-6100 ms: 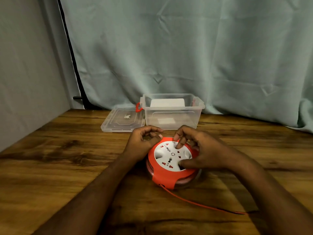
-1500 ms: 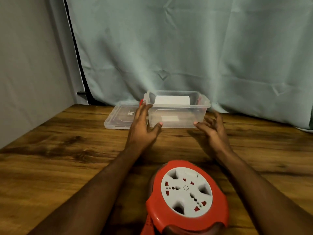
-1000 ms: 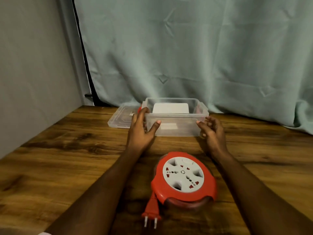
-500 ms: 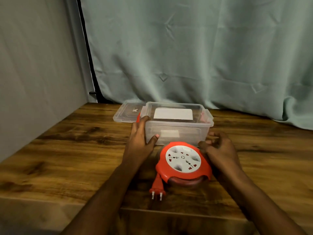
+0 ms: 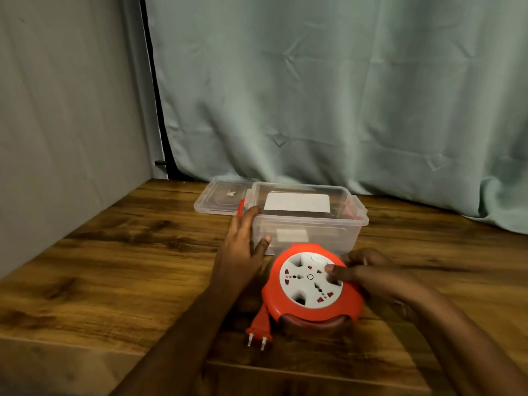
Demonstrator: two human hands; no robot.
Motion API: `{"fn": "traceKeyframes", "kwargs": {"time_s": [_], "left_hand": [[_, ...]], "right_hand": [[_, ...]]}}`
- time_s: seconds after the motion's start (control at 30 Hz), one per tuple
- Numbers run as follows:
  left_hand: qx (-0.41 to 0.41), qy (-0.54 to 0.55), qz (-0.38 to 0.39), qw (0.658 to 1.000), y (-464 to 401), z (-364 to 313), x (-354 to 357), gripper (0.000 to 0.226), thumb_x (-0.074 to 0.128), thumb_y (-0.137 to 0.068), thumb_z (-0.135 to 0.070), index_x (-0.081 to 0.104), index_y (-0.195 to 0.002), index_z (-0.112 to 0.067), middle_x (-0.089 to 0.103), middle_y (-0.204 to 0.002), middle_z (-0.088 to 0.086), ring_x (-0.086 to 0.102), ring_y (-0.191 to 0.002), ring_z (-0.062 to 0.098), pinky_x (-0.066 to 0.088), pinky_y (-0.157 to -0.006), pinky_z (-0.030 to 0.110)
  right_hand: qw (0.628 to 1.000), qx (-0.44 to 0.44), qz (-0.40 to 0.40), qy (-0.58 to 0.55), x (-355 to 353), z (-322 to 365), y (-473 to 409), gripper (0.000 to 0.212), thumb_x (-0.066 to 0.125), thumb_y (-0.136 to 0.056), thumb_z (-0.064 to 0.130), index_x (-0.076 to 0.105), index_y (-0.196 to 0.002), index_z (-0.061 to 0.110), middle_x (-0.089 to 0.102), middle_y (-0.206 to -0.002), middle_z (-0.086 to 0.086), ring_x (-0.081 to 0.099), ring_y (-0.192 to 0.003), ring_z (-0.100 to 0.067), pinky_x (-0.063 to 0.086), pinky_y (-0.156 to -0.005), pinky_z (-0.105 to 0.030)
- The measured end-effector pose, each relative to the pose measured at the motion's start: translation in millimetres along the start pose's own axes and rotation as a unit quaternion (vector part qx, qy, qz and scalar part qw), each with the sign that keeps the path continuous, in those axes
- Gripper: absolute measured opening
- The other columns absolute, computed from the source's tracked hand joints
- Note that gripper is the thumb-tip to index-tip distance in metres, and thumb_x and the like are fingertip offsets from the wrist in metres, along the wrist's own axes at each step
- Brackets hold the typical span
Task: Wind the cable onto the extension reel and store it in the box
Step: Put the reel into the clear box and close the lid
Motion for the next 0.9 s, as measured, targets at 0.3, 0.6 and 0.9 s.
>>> {"fn": "traceKeyframes", "kwargs": {"time_s": [0.3,0.6,0.9], "left_hand": [[0.002,0.010,-0.003,1.000,-0.9,1.9,-0.2,0.058,0.058,-0.095,-0.045,0.034,-0.148,-0.037,0.040,-0.151,-0.001,0.049,-0.133,0.020,0.049,-0.105,0.044],[-0.014,0.006,0.003,1.000,-1.4,2.3,-0.8,0.063,0.060,-0.094,-0.043,0.029,-0.150,-0.041,0.036,-0.154,-0.004,0.046,-0.135,0.019,0.048,-0.106,0.044],[-0.015,0.033,-0.006,0.999,-2.4,3.9,0.4,0.067,0.066,-0.092,-0.017,0.036,-0.149,-0.036,0.038,-0.153,0.000,0.043,-0.138,0.021,0.043,-0.112,0.042]], "right_hand": [[0.936,-0.267,-0.144,0.180,-60.9,159.0,63.6,0.047,0.089,-0.077,0.012,0.071,-0.118,0.024,0.075,-0.111,0.001,0.073,-0.091,-0.020,0.058,-0.086,-0.038],[0.922,-0.311,-0.231,0.004,-100.1,208.8,-3.7,0.037,0.084,-0.084,0.011,0.072,-0.119,0.015,0.064,-0.105,-0.002,0.062,-0.083,-0.011,0.052,-0.069,-0.024],[0.958,-0.144,-0.234,-0.079,-61.7,96.1,-96.8,0.019,0.083,-0.086,0.018,0.072,-0.101,0.011,0.073,-0.094,-0.009,0.066,-0.070,-0.019,0.049,-0.058,-0.024]]}}
Point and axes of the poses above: each hand's wrist, its own y-axis away from the middle knuckle, its own x-axis out of the palm, z = x × y, the point moved 10 cm from there along -y, towards the middle knuckle
